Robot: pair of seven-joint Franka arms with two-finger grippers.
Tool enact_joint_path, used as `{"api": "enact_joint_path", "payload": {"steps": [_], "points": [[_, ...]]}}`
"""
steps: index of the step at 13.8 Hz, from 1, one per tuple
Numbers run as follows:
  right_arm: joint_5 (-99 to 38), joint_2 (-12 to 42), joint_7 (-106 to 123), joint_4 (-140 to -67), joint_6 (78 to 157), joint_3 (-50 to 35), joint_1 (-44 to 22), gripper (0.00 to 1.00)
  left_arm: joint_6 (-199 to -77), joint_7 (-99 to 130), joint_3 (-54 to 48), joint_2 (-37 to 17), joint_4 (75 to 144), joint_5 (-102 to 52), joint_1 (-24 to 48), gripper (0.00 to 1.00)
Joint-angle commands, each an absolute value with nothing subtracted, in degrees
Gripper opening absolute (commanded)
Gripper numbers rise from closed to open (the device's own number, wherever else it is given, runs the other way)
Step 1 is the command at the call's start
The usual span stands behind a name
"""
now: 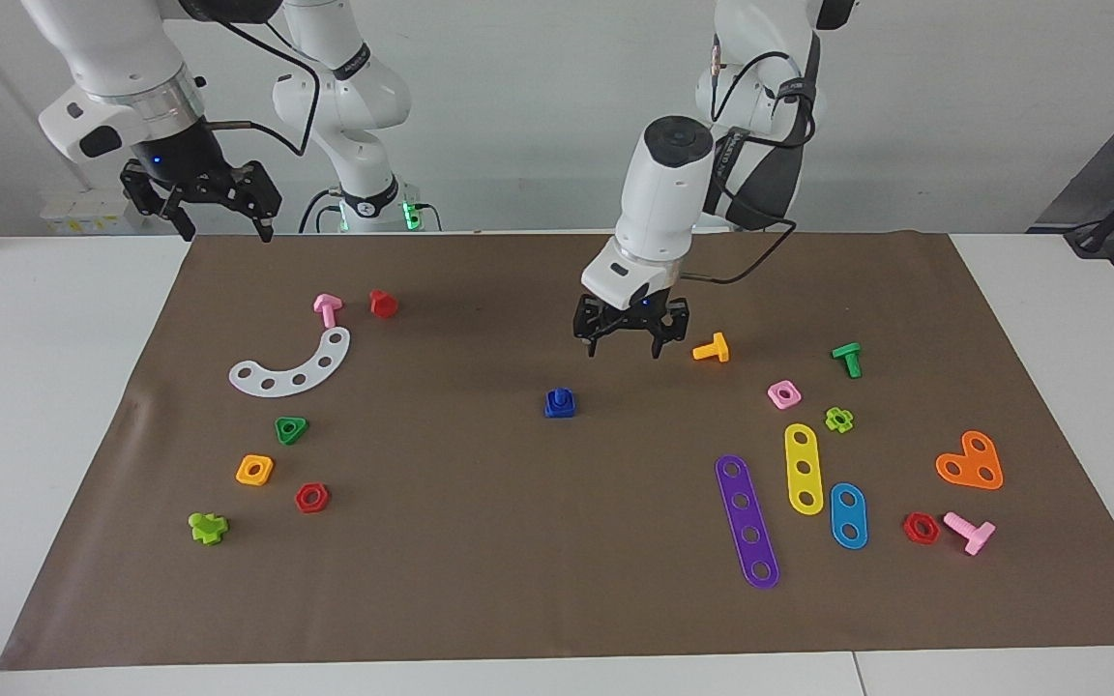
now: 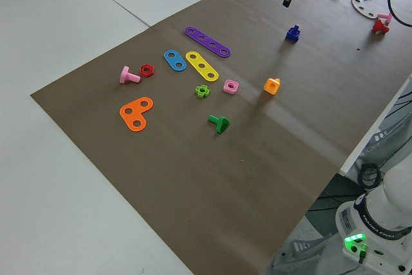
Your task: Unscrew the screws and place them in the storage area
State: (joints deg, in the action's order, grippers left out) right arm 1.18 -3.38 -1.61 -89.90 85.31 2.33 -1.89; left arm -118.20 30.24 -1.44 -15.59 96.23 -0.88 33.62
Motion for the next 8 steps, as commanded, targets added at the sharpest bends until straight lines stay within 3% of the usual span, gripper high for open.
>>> {"api": "enact_joint_path", "payload": {"steps": [1, 8], "points": [[0.44, -4.22, -2.02, -90.53, 85.08, 2.2, -1.58, 1.0, -121.28, 34.09, -0.35, -20.99, 94.39, 1.31, 36.38, 1.0], [0.44, -4.22, -2.02, -90.53, 85.08, 2.2, -1.58, 1.0, -129.28, 40.51, -0.26, -26.8, 95.53, 3.52, 39.73, 0.97]]}}
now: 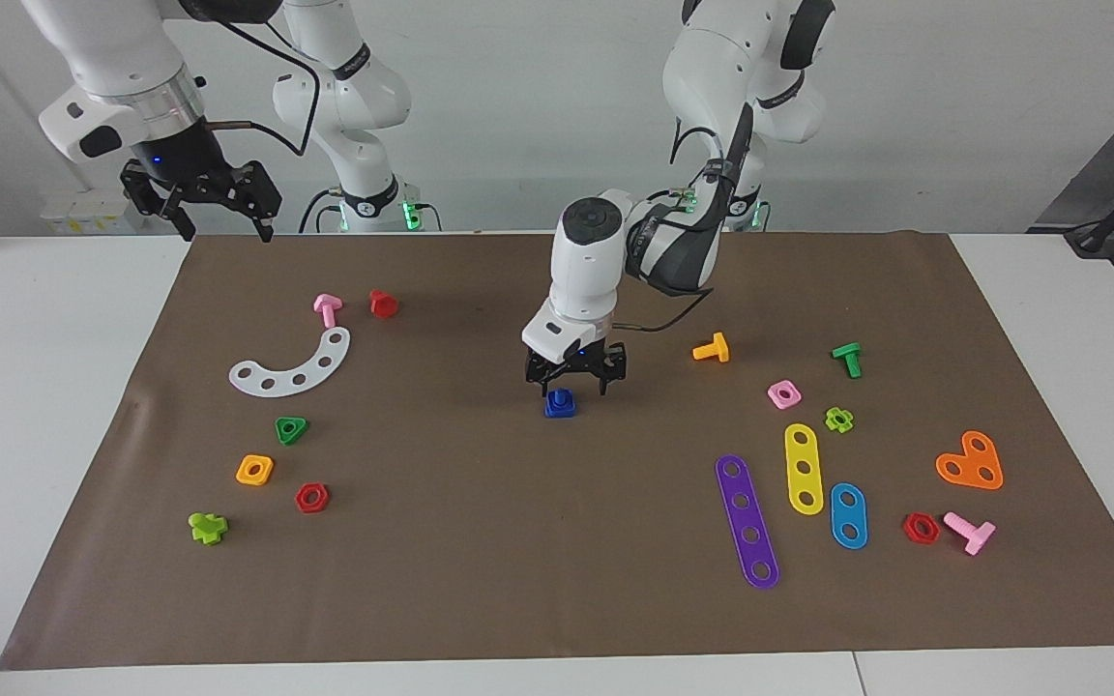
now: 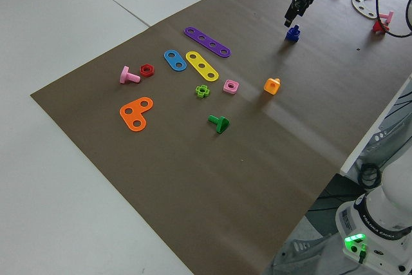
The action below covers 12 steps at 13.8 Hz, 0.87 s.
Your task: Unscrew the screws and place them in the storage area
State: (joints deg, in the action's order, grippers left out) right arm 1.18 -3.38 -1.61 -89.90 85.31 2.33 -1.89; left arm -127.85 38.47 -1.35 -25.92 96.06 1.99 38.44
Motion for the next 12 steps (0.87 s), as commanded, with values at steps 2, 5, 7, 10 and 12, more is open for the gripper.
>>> {"api": "enact_joint_path", "payload": {"steps": [2, 5, 7, 10, 12], "points": [[0.44, -4.22, -2.02, -90.53, 85.08, 2.2, -1.58, 1.0, -132.88, 42.53, -0.26, -27.33, 97.38, 3.6, 40.25, 0.93], [0.44, -4.22, -2.02, -90.53, 85.08, 2.2, -1.58, 1.0, -133.77, 42.89, -0.26, -27.6, 99.4, 3.6, 40.43, 0.93], [0.44, -4.22, -2.02, -90.53, 85.08, 2.2, -1.58, 1.0, -134.29, 43.33, -0.35, -27.6, 99.67, 3.6, 40.43, 0.93], [0.44, -4.22, -2.02, -90.53, 85.08, 2.2, -1.58, 1.0, -134.56, 43.51, -0.26, -27.51, 101.16, 3.6, 40.87, 0.86], [0.44, -4.22, -2.02, -90.53, 85.08, 2.2, -1.58, 1.0, -134.65, 43.51, -0.26, -27.42, 101.43, 3.6, 40.87, 0.86]]}}
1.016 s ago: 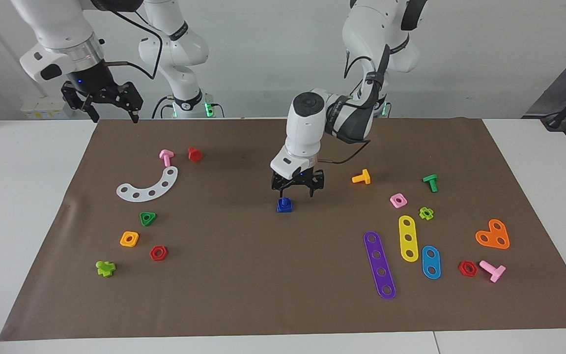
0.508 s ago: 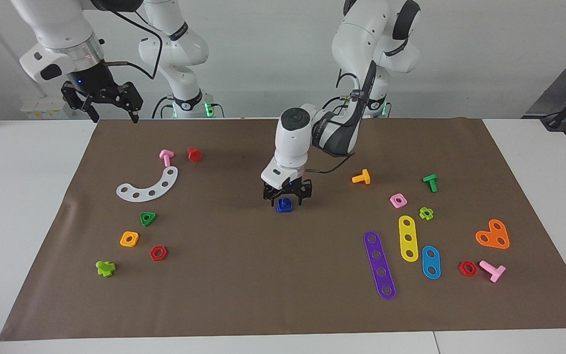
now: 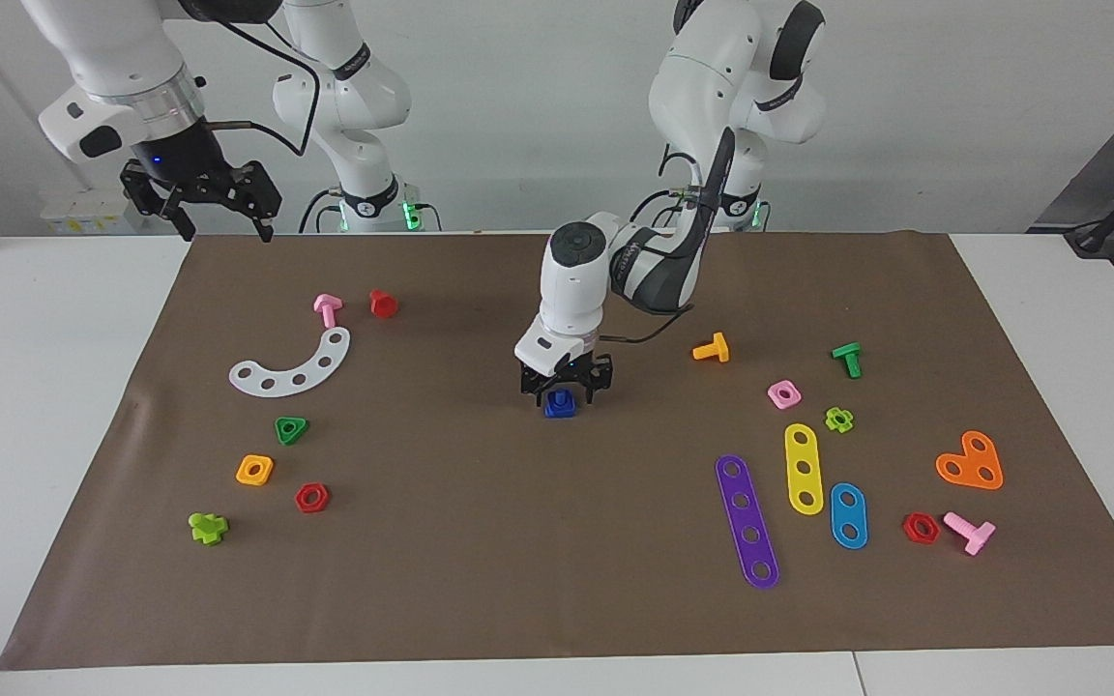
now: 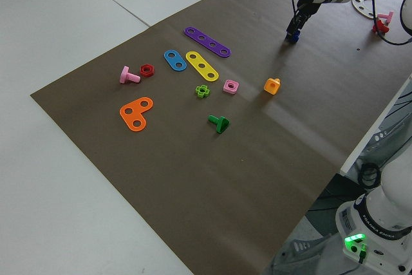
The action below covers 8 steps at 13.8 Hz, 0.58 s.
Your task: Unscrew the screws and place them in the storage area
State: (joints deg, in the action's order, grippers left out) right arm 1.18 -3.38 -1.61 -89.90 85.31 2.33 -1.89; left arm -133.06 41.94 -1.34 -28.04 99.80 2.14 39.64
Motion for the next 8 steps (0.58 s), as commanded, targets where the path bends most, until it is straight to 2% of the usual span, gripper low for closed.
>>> {"api": "enact_joint_path", "payload": {"steps": [1, 4, 8], "points": [[0.44, -4.22, -2.02, -90.53, 85.08, 2.2, -1.58, 1.0, -134.56, 43.51, -0.18, -27.42, 101.43, 3.6, 40.87, 0.86], [0.44, -4.22, -2.02, -90.53, 85.08, 2.2, -1.58, 1.0, -134.56, 44.91, -0.09, -27.42, 101.16, 3.6, 40.87, 0.72], [0.44, -4.22, -2.02, -90.53, 85.08, 2.2, -1.58, 1.0, -134.65, 45.18, 0.09, -27.42, 100.55, 3.6, 40.87, 0.71]]}}
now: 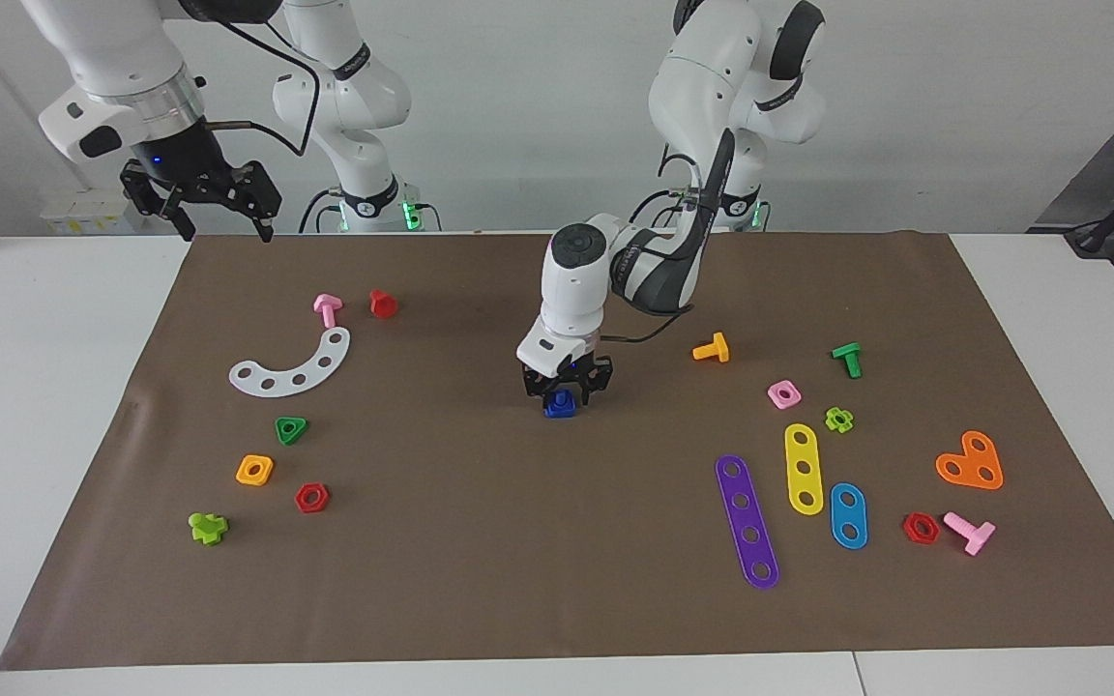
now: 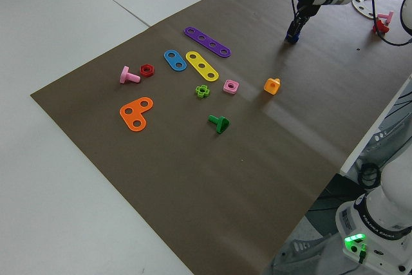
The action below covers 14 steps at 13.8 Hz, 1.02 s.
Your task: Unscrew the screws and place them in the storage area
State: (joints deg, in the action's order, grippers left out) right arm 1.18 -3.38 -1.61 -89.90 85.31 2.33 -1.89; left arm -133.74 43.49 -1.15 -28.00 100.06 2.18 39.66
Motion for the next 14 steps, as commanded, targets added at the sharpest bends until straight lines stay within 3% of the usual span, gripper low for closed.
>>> {"api": "enact_joint_path", "payload": {"steps": [1, 3, 4, 5, 8, 14], "points": [[0.44, -4.22, -2.02, -90.53, 85.08, 2.2, -1.58, 1.0, -134.65, 45.18, 0.09, -27.42, 100.46, 4.13, 40.87, 0.69], [0.44, -4.22, -2.02, -90.53, 85.08, 2.2, -1.58, 1.0, -135.61, 45.18, 0.09, -27.51, 100.37, 4.48, 40.87, 0.6], [0.44, -4.22, -2.02, -90.53, 85.08, 2.2, -1.58, 1.0, -136.49, 45.18, 0.09, -27.51, 100.28, 4.48, 40.78, 0.52], [0.44, -4.22, -2.02, -90.53, 85.08, 2.2, -1.58, 1.0, -136.58, 45.18, 0.09, -27.51, 100.11, 4.4, 40.78, 0.37], [0.44, -4.22, -2.02, -90.53, 85.08, 2.2, -1.58, 1.0, -135.7, 45.26, 0.09, -27.42, 99.4, 4.48, 40.69, 0.13], [0.44, -4.22, -2.02, -90.53, 85.08, 2.2, -1.58, 1.0, -127.55, 45.26, 0.18, -26.37, 96.6, 4.48, 40.78, 0.06]]}}
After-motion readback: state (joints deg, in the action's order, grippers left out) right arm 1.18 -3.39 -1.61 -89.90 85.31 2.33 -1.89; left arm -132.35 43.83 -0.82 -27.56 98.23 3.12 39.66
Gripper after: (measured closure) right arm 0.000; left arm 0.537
